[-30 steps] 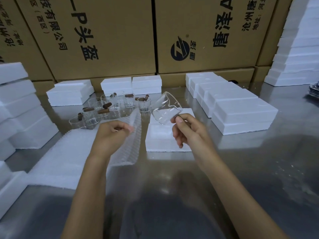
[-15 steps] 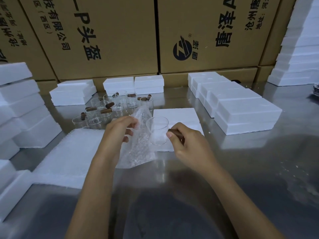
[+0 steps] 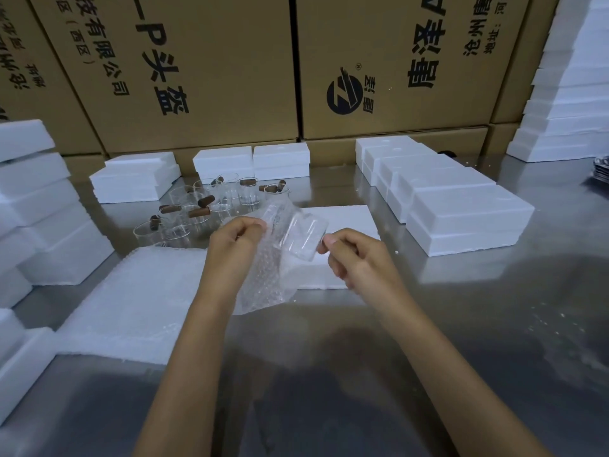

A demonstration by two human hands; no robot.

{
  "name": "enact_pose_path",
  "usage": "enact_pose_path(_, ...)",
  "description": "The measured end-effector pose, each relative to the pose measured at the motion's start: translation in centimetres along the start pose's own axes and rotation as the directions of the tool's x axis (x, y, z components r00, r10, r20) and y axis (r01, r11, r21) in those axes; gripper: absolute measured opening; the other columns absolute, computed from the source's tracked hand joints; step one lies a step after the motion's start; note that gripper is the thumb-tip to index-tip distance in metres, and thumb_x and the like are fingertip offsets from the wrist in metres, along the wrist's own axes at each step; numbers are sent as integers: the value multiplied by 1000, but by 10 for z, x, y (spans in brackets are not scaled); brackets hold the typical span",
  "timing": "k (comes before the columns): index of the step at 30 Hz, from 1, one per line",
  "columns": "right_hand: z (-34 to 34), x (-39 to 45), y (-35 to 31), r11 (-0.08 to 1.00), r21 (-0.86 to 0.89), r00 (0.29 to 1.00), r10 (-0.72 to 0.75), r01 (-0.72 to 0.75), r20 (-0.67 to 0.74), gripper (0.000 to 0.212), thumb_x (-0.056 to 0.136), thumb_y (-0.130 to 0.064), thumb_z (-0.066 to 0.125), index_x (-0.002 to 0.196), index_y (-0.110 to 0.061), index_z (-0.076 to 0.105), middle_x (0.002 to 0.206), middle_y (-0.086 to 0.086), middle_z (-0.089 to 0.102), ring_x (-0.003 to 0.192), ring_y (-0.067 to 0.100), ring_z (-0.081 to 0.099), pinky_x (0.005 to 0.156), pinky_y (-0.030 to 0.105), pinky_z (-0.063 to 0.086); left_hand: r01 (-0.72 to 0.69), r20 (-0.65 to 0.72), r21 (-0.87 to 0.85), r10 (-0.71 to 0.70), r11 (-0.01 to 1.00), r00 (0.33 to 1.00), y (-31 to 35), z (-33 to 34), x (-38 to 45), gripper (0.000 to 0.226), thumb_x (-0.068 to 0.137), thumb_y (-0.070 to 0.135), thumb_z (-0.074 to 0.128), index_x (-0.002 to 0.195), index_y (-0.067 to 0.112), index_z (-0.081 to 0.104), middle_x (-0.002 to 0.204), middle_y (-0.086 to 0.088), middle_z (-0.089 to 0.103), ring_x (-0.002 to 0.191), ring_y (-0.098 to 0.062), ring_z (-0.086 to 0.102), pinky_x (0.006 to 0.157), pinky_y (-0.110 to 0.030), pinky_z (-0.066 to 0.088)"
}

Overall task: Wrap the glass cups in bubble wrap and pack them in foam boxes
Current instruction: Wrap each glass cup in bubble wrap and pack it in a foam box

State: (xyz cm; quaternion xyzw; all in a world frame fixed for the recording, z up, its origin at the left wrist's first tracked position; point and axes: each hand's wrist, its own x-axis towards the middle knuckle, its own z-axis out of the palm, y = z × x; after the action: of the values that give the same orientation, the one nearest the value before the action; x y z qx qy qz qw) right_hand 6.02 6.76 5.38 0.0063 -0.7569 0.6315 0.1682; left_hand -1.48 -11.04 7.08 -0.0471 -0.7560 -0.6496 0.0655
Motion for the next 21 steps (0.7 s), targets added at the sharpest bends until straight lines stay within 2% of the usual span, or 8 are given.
enact_pose_path(3,-1,1,-5,964,247,993,82,-100,83,28,103,-25,53,83,-18,70,75,-4,62,65,13,51,52,24,41,150,125,-113,-136,982,983,1,2,-2,21,97,18,58,88,22,77,88,6,71,87,-15,62,75,-26,47)
enact_pose_path(7,3,2,-1,982,157,991,94,-107,93,27,102,-21,53,84,-22,73,108,-5,70,105,3,61,85,26,50,242,219,-261,-187,934,958,5,6,-5,17,95,16,63,97,15,79,88,-1,76,75,-12,69,61,-20,55)
enact_pose_path(10,3,2,0,972,199,990,111,-127,90,26,103,-18,52,97,0,70,101,5,76,92,12,70,81,28,56,238,224,-297,-175,925,959,4,4,-3,19,97,18,60,101,11,77,93,-3,75,80,-15,67,73,-26,55)
enact_pose_path(12,6,1,0,976,184,993,114,-119,37,26,103,-16,52,94,3,68,94,7,77,77,13,69,75,29,57,252,234,-345,-178,904,956,4,3,-3,22,98,19,59,91,12,79,87,-2,73,78,-14,66,74,-26,54)
enact_pose_path(14,8,1,2,995,60,996,81,-79,-28,24,102,-18,55,90,-2,69,86,0,76,70,10,65,74,32,55,240,207,-343,-175,908,962,5,3,-3,23,98,20,60,88,15,80,89,-1,73,83,-15,66,81,-29,50)
enact_pose_path(16,7,-1,5,984,-178,998,-13,2,-59,21,99,-24,58,84,-12,67,74,-14,68,69,5,60,72,32,50,175,164,-279,-133,944,977,5,4,-3,20,98,21,61,92,16,78,89,1,73,86,-20,63,80,-31,48)
enact_pose_path(19,9,-4,10,829,-526,969,-244,191,-32,16,96,-29,59,85,-19,65,86,-14,52,87,4,52,69,30,45,-59,79,-123,69,991,994,10,10,-10,18,97,18,63,85,23,75,72,16,67,69,-3,56,63,-15,45)
enact_pose_path(21,10,-4,12,717,-652,936,-351,247,-31,15,96,-30,59,90,-19,66,96,-9,47,99,10,49,66,33,48,-249,107,5,247,968,963,16,16,-18,20,96,15,64,82,27,73,76,20,69,69,4,57,65,-7,44)
